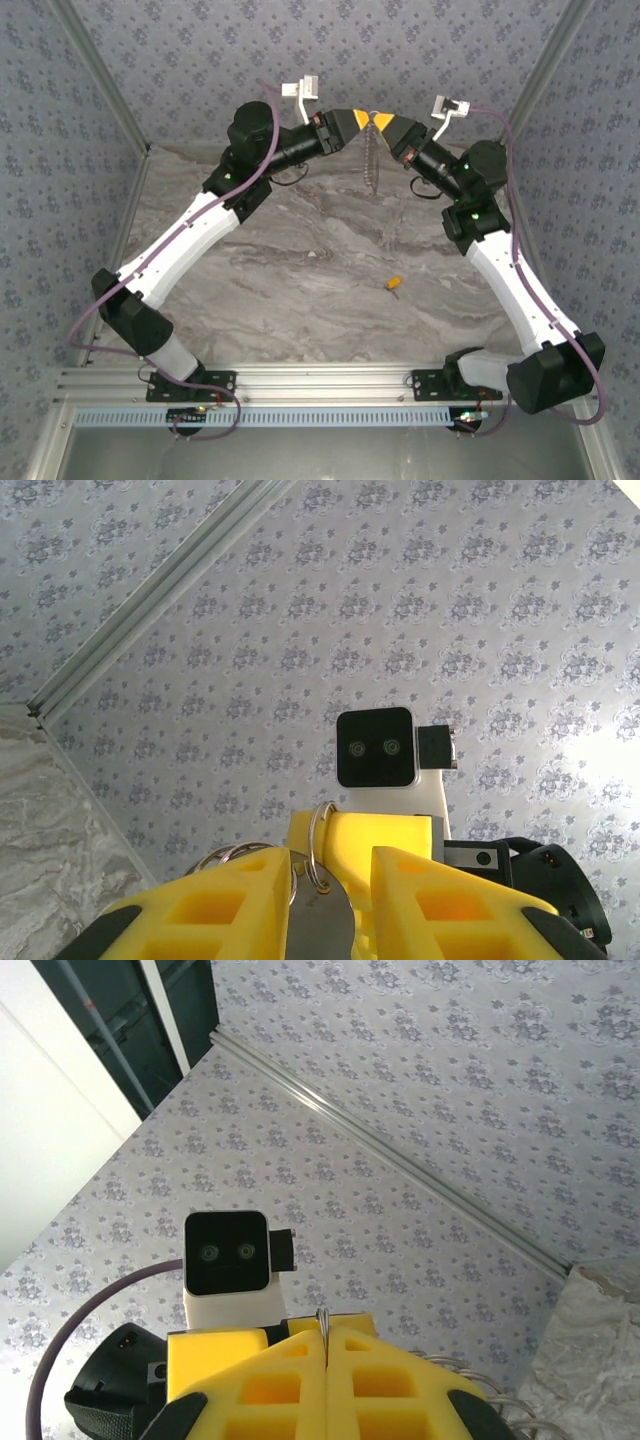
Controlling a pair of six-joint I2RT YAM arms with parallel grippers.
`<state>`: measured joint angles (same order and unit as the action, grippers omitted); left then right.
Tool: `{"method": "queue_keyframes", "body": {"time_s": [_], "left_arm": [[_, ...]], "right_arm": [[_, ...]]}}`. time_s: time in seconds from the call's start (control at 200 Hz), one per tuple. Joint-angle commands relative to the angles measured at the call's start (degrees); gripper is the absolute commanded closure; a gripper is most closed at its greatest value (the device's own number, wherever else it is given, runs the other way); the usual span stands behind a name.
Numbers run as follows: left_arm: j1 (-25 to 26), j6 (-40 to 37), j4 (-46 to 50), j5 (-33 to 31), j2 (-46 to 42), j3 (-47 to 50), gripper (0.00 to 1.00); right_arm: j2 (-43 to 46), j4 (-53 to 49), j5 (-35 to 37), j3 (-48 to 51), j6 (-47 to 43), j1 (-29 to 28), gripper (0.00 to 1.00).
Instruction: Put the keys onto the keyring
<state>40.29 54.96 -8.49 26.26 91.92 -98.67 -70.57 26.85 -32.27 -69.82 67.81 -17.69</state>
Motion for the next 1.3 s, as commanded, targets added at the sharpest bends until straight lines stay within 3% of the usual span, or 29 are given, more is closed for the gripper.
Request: {"method": "queue_keyframes", "body": {"time_s": [0.0,1.294], "left_arm": [[0.1,0.6,-3.8,-0.5,-1.5,-0.1,0.73],[0.4,0.7,-5.1,0.0,-1.0,2.5,0.79]], "right_arm": [[-0.3,2.9,0.9,-2.3,0.7,-0.5,1.00],[-1.2,3.5,1.5,-1.7,0.9,-1.5,1.00]]}}
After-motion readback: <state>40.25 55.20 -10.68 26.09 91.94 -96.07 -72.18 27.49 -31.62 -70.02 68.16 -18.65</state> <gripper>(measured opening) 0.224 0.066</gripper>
